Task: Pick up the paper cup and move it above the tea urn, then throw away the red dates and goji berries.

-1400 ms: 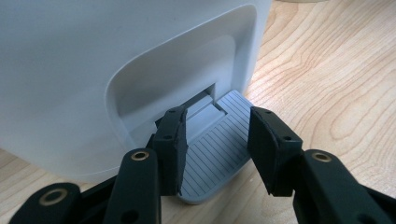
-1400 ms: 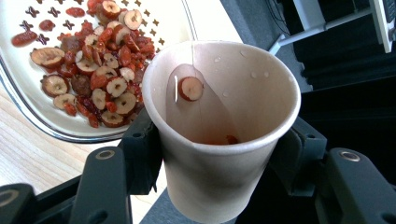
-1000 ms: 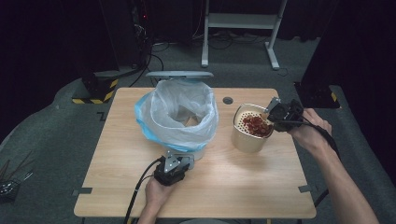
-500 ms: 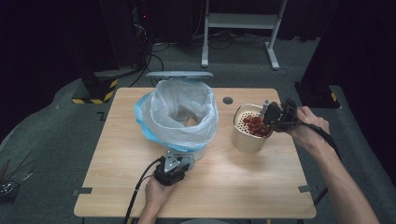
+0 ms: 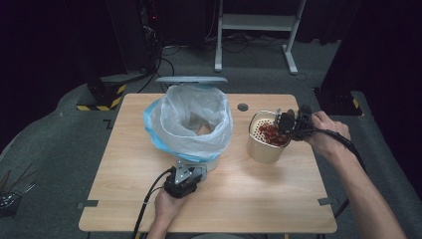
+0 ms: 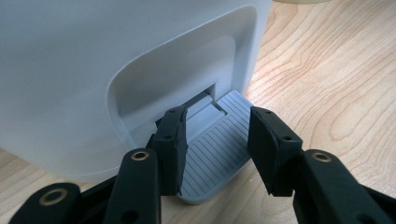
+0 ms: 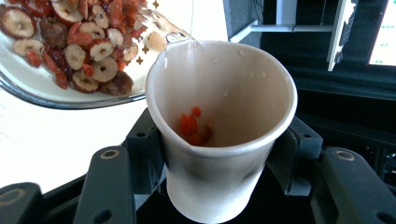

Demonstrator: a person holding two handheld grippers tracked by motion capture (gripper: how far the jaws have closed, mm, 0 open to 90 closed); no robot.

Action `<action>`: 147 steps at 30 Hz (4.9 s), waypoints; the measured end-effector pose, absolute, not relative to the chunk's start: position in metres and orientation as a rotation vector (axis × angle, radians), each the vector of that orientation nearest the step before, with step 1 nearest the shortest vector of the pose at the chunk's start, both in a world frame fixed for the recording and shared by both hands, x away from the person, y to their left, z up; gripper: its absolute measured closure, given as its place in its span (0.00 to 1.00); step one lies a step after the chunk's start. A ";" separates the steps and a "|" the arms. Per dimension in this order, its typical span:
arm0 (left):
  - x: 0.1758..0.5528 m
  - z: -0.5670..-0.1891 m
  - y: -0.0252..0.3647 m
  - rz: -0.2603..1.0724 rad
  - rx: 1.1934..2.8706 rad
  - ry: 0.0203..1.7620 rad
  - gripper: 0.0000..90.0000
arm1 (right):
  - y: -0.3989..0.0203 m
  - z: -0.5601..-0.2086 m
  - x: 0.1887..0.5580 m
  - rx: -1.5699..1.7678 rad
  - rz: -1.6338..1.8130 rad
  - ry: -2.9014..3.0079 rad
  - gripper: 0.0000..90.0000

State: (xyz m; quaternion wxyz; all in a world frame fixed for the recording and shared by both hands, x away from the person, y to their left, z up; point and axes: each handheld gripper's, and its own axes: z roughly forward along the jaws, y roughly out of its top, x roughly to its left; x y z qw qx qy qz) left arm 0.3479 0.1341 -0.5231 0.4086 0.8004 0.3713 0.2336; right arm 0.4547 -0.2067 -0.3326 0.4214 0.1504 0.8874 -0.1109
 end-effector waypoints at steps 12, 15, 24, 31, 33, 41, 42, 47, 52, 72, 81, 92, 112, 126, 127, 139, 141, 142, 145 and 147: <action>0.348 -0.523 0.134 0.590 2.017 0.935 0.64 | -0.201 -0.339 0.456 0.322 -0.408 2.224 0.51; 0.348 -0.523 0.134 0.588 2.016 0.936 0.64 | -0.198 -0.332 0.452 0.319 -0.377 2.218 0.51; 0.348 -0.523 0.134 0.587 2.006 0.940 0.64 | -0.193 -0.337 0.453 0.299 -0.423 2.252 0.51; 0.348 -0.523 0.134 0.588 2.008 0.939 0.64 | -0.191 -0.334 0.451 0.272 -0.443 2.240 0.52; 0.348 -0.523 0.134 0.589 2.015 0.936 0.64 | -0.194 -0.330 0.452 0.323 -0.395 2.238 0.52; 0.348 -0.523 0.134 0.590 2.011 0.938 0.64 | -0.192 -0.338 0.451 0.285 -0.451 2.261 0.53; 0.348 -0.523 0.134 0.588 2.007 0.939 0.64 | -0.192 -0.339 0.451 0.276 -0.464 2.260 0.53; 0.348 -0.523 0.134 0.587 2.006 0.939 0.64 | -0.193 -0.341 0.451 0.264 -0.503 2.265 0.53; 0.348 -0.523 0.134 0.589 2.007 0.939 0.64 | -0.184 -0.330 0.448 0.272 -0.416 2.275 0.53; 0.348 -0.523 0.134 0.589 2.013 0.937 0.64 | -0.186 -0.337 0.446 0.258 -0.426 2.297 0.54; 0.348 -0.523 0.134 0.586 2.009 0.940 0.64 | -0.196 -0.337 0.448 0.335 -0.347 2.320 0.54; 0.348 -0.523 0.134 0.588 2.008 0.939 0.64 | -0.205 -0.337 0.446 0.393 -0.275 2.334 0.53; 0.348 -0.523 0.134 0.586 2.008 0.939 0.64 | -0.253 -0.341 0.427 0.811 0.387 2.373 0.51; 0.348 -0.523 0.134 0.591 2.008 0.938 0.64 | -0.277 -0.352 0.418 0.974 0.637 2.314 0.50; 0.348 -0.523 0.134 0.590 2.008 0.938 0.64 | -0.278 -0.352 0.418 0.980 0.651 2.313 0.50; 0.348 -0.523 0.134 0.590 2.007 0.938 0.63 | -0.289 -0.357 0.413 1.078 0.858 2.284 0.49; 0.348 -0.523 0.134 0.591 2.007 0.938 0.63 | -0.290 -0.358 0.411 1.078 0.883 2.275 0.49; 0.348 -0.523 0.134 0.591 2.008 0.937 0.63 | -0.291 -0.359 0.410 1.079 0.900 2.271 0.49; 0.348 -0.523 0.134 0.591 2.007 0.938 0.63 | -0.291 -0.360 0.407 1.091 0.937 2.260 0.49; 0.348 -0.523 0.134 0.591 2.007 0.938 0.63 | -0.292 -0.361 0.405 1.092 0.970 2.252 0.49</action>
